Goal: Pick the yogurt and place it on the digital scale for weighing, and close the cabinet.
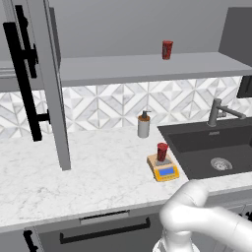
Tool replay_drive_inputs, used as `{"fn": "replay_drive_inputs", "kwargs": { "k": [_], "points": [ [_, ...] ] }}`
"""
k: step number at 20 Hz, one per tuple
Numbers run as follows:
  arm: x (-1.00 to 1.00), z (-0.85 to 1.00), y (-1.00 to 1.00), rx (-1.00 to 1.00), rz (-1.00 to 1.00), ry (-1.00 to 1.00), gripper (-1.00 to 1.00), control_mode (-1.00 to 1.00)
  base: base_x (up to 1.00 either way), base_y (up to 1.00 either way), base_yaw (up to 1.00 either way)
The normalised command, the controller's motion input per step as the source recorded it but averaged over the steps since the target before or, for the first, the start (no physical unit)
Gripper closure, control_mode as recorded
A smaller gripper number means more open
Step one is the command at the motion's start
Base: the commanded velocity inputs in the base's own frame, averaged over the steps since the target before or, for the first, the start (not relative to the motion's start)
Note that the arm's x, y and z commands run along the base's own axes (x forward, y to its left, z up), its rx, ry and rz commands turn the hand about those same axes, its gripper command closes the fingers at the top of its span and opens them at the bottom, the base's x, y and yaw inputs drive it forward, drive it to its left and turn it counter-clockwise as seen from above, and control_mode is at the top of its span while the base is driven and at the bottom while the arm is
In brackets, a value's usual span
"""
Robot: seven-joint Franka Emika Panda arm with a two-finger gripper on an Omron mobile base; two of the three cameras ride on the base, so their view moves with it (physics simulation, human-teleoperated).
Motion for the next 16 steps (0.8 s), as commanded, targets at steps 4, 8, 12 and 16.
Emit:
{"fn": "replay_drive_inputs", "kwargs": {
  "k": [4,8,12,16],
  "points": [
    [-0.98,0.02,0.97,-0.31,0.0,-0.29,-1.0,-1.0,0.0,0.0,0.0],
    [-0.57,0.27,1.0,-0.36,-0.06,-0.31,-1.0,-1.0,0.0,0.0,0.0],
    [-0.15,0.54,1.0,-0.34,-0.1,-0.2,-1.0,-1.0,0.0,0.0,0.0],
    [-0.03,0.39,1.0,-0.39,-0.17,-0.04,-1.0,-1.0,0.0,0.0,0.0]
  ]
}}
